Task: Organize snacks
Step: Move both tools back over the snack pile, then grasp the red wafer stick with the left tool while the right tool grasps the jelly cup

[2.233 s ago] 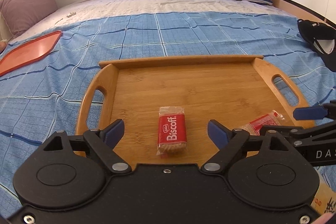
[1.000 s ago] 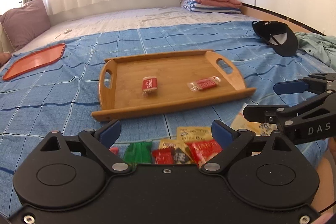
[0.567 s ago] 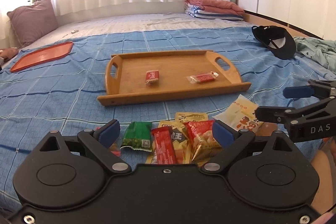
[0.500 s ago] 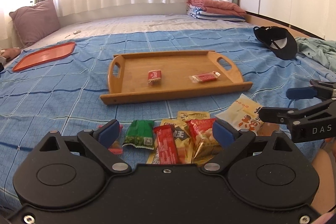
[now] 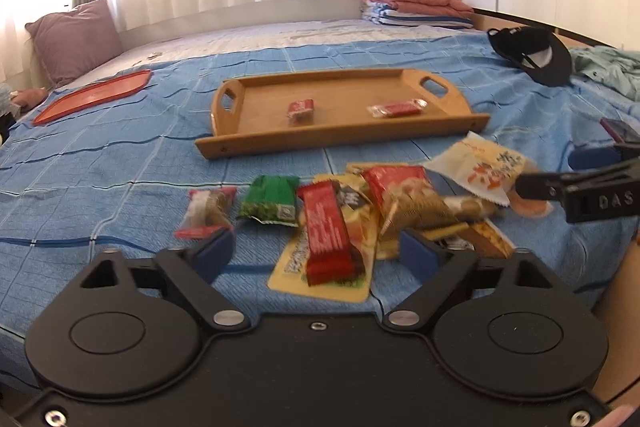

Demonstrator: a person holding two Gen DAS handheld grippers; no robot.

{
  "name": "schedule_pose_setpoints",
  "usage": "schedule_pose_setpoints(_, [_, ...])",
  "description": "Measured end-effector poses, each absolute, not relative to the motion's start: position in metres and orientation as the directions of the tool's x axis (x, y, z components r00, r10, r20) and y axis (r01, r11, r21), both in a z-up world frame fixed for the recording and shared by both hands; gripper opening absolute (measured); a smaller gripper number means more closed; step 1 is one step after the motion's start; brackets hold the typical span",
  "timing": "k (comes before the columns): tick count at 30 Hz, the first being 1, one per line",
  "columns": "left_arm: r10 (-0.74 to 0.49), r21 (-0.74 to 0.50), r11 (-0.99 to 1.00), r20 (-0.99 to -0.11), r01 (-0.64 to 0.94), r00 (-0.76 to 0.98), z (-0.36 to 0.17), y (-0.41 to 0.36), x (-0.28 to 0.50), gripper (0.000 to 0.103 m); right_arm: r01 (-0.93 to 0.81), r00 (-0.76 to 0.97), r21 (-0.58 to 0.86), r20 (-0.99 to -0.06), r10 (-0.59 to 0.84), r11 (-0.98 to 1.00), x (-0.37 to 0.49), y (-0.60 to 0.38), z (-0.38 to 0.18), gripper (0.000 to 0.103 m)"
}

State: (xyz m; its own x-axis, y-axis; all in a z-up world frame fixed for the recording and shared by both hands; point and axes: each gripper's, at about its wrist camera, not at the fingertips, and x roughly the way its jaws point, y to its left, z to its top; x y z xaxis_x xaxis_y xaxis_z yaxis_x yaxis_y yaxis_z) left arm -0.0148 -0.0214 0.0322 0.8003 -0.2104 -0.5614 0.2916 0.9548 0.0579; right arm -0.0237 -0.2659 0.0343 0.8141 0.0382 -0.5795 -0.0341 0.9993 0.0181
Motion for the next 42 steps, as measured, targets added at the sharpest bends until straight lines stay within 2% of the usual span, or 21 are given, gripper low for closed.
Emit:
schedule_pose_setpoints(2, [-0.212, 0.064, 0.951, -0.574, 0.301, 0.791, 0.027, -0.023, -0.016, 0.076, -0.025, 0.818, 0.01, -0.575, 0.026, 1.0, -0.025, -0.266, 0.03, 0.097])
schedule_pose_setpoints(4, [-0.21, 0.053, 0.954, -0.585, 0.296, 0.784, 0.023, -0.023, -0.015, 0.064, 0.001, 0.815, 0.01, -0.58, 0.004, 1.0, -0.025, -0.267, 0.027, 0.097])
schedule_pose_setpoints(7, [-0.211, 0.015, 0.962, -0.589, 0.271, 0.78, 0.022, -0.018, -0.01, 0.052, 0.022, 0.818, 0.004, -0.575, -0.015, 1.0, -0.026, -0.268, 0.022, 0.097])
schedule_pose_setpoints(12, [-0.21, -0.033, 0.971, -0.585, 0.236, 0.783, 0.025, -0.014, 0.007, 0.047, 0.023, 0.824, -0.007, -0.567, -0.023, 1.0, -0.027, -0.266, 0.019, 0.094])
schedule_pose_setpoints(16, [-0.206, -0.078, 0.976, -0.623, 0.202, 0.755, 0.018, -0.017, 0.026, 0.033, 0.037, 0.825, -0.023, -0.563, -0.044, 0.999, -0.027, -0.263, 0.015, 0.088])
schedule_pose_setpoints(21, [-0.212, -0.108, 0.977, -0.628, 0.186, 0.749, 0.01, -0.023, 0.035, 0.033, 0.028, 0.825, -0.041, -0.564, -0.046, 0.999, -0.026, -0.259, 0.011, 0.079])
schedule_pose_setpoints(24, [-0.217, -0.116, 0.976, -0.627, 0.185, 0.748, 0.008, -0.026, 0.039, 0.033, 0.02, 0.832, -0.065, -0.553, -0.053, 0.998, -0.024, -0.255, 0.011, 0.078])
schedule_pose_setpoints(25, [-0.219, -0.12, 0.975, -0.625, 0.186, 0.749, 0.008, -0.027, 0.039, 0.026, 0.016, 0.833, -0.074, -0.55, -0.054, 0.997, -0.023, -0.254, 0.011, 0.078])
schedule_pose_setpoints(26, [-0.215, -0.115, 0.976, -0.622, 0.183, 0.753, 0.008, -0.028, 0.039, 0.024, 0.016, 0.835, -0.078, -0.547, -0.056, 0.997, -0.023, -0.253, 0.01, 0.071])
schedule_pose_setpoints(27, [-0.213, -0.11, 0.977, -0.622, 0.185, 0.753, 0.009, -0.028, 0.039, 0.024, 0.013, 0.831, -0.076, -0.553, -0.053, 0.997, -0.021, -0.253, 0.009, 0.054])
schedule_pose_setpoints(28, [-0.213, -0.107, 0.976, -0.623, 0.188, 0.753, 0.011, -0.03, 0.038, 0.024, 0.014, 0.821, -0.069, -0.568, -0.051, 0.998, -0.019, -0.254, 0.008, 0.043])
schedule_pose_setpoints(29, [-0.217, -0.104, 0.975, -0.62, 0.196, 0.754, 0.012, -0.03, 0.036, 0.024, 0.022, 0.813, -0.059, -0.58, -0.052, 0.998, -0.018, -0.254, 0.007, 0.038])
schedule_pose_setpoints(42, [-0.193, -0.018, 0.974, -0.579, 0.225, 0.792, 0.03, -0.033, 0.014, 0.024, 0.016, 0.826, -0.023, -0.563, -0.027, 1.0, -0.033, -0.254, 0.025, 0.038])
